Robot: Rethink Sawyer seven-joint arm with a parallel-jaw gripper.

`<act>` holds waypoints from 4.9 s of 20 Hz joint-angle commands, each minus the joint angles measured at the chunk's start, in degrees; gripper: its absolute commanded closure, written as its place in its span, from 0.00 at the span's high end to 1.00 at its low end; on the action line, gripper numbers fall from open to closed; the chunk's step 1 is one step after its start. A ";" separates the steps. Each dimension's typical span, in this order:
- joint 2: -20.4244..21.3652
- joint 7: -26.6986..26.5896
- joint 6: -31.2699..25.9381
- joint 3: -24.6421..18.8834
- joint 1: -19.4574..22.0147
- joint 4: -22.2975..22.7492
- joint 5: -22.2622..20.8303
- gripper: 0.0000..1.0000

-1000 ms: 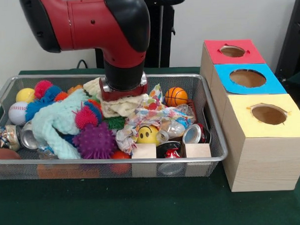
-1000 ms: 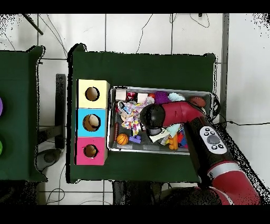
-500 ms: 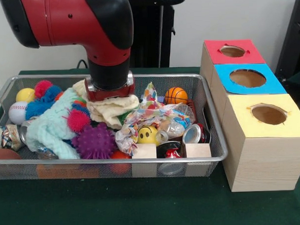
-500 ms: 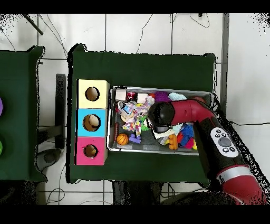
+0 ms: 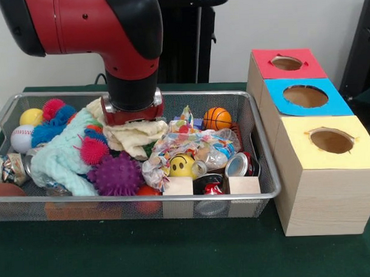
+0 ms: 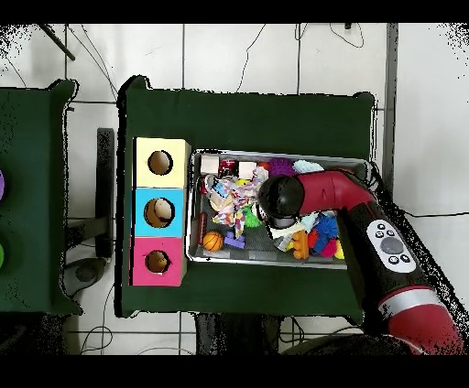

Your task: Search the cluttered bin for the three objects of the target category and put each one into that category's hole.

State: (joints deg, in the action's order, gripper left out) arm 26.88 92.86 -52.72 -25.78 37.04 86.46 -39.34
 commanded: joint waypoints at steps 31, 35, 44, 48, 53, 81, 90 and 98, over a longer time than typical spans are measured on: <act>3.53 -16.80 1.88 -2.17 5.22 -3.33 -4.64 1.00; 5.82 -15.12 2.50 -1.47 5.44 -0.21 -4.45 1.00; 9.36 -19.07 -1.57 -1.62 8.42 1.79 -3.33 1.00; 10.70 -20.23 -2.08 -1.84 10.04 2.40 -3.35 1.00; 11.73 -19.37 -1.88 -1.88 10.77 4.18 -3.77 1.00; 9.81 15.79 16.24 3.35 -6.95 21.59 8.91 1.00; -0.09 21.33 30.26 10.75 -15.09 15.89 10.43 1.00; -0.80 19.23 30.30 12.45 -16.88 13.35 13.13 1.00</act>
State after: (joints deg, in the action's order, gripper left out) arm 29.31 100.76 -23.67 -16.63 20.58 104.30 -29.25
